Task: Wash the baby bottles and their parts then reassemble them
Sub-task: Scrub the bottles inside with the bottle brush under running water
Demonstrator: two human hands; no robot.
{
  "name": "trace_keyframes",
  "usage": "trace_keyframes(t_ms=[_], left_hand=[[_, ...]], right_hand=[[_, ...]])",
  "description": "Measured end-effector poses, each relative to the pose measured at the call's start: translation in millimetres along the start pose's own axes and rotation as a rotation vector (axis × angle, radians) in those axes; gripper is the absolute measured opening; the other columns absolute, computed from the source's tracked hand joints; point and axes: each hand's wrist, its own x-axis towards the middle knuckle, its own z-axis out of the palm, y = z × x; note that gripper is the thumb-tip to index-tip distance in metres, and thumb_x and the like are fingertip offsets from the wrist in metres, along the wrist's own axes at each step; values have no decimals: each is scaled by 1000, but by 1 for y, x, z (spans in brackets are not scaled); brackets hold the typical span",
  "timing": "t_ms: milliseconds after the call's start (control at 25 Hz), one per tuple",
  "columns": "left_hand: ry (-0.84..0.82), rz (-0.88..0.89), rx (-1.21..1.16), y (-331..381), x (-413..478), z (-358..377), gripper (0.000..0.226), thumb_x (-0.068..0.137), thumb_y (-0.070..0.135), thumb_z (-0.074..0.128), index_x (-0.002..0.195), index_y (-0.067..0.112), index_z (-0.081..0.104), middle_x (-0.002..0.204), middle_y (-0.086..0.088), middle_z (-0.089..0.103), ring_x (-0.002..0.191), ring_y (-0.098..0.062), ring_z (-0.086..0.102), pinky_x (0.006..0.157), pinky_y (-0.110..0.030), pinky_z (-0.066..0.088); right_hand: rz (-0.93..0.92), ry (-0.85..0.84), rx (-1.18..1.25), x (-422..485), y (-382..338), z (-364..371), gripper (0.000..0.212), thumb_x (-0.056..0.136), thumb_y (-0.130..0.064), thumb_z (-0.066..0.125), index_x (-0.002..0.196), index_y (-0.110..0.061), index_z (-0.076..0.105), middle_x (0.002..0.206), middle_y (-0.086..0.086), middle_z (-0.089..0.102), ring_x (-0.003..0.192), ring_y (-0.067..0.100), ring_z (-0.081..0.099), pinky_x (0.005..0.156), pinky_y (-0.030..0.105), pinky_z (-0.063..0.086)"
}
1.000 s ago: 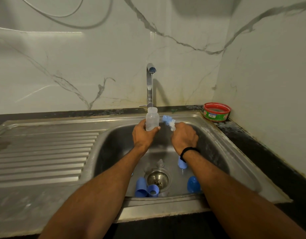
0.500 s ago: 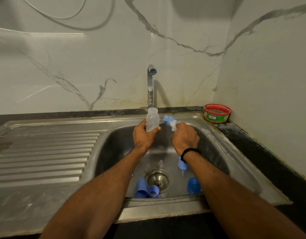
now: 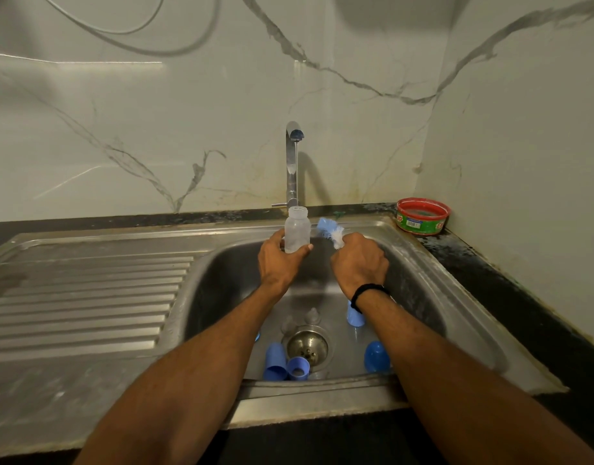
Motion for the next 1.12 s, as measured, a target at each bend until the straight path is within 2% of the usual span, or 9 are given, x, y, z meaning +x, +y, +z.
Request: trace_keyframes(t_ms=[480, 720, 880, 1120], left_hand=[[0, 1, -10, 1, -1, 0, 62, 81, 28, 83, 134, 10, 58, 131, -12, 65, 118, -27, 63, 88, -24, 49], [-1, -3, -13, 0, -1, -1, 61, 81, 28, 83, 134, 11, 57, 133, -11, 64, 120, -27, 62, 95, -33, 53], [4, 12, -3, -1, 0, 0, 61, 82, 29, 83, 134, 11, 58, 132, -11, 64, 119, -26, 63, 91, -27, 52], [12, 16, -6, 0, 0, 0, 59, 82, 28, 83, 133, 10, 58, 131, -11, 65, 117, -26, 63, 88, -24, 51]], right_hand=[[11, 5, -14, 0, -1, 0, 29, 95, -29, 61, 119, -14, 63, 107, 6, 68, 97, 22, 64, 70, 28, 45], [11, -2, -19, 0, -1, 0, 29, 95, -29, 60, 120, -14, 63, 108, 6, 68, 97, 22, 64, 70, 28, 44], [12, -9, -16, -1, -1, -2, 31, 95, -28, 60, 122, -14, 62, 110, 7, 68, 99, 23, 64, 72, 28, 45], [23, -14, -23, -1, -2, -3, 29, 95, -27, 59, 120, -14, 63, 109, 7, 68, 99, 23, 64, 69, 26, 39]])
